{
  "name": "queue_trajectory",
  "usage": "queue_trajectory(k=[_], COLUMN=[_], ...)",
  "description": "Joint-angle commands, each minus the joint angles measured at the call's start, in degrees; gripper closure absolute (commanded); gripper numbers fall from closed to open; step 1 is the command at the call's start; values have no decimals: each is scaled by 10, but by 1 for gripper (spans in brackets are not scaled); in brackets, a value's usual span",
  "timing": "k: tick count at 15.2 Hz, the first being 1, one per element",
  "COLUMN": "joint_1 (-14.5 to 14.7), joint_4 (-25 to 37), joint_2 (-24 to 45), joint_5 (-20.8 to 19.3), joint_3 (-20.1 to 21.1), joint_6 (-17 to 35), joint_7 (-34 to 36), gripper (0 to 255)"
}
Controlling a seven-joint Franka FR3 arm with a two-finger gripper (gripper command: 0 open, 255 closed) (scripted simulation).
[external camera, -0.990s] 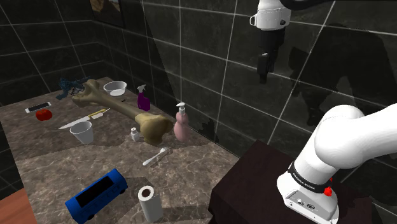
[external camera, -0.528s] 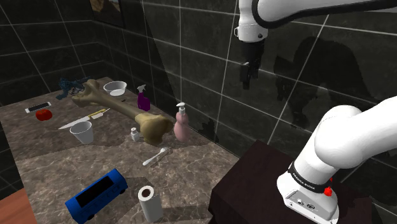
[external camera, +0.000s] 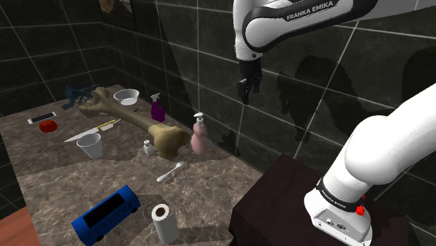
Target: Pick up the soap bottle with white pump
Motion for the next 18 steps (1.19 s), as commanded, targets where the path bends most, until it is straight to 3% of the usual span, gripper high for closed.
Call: queue_trajectory(k=[1,9,18], joint_1=[-3,-7,1], joint_4=[14,112,282], joint_2=[46,222,423], joint_5=[-7,-38,-75], joint_3=[2,9,3], joint_6=[33,113,146], joint_7=[9,44,74], gripper=[0,0,0])
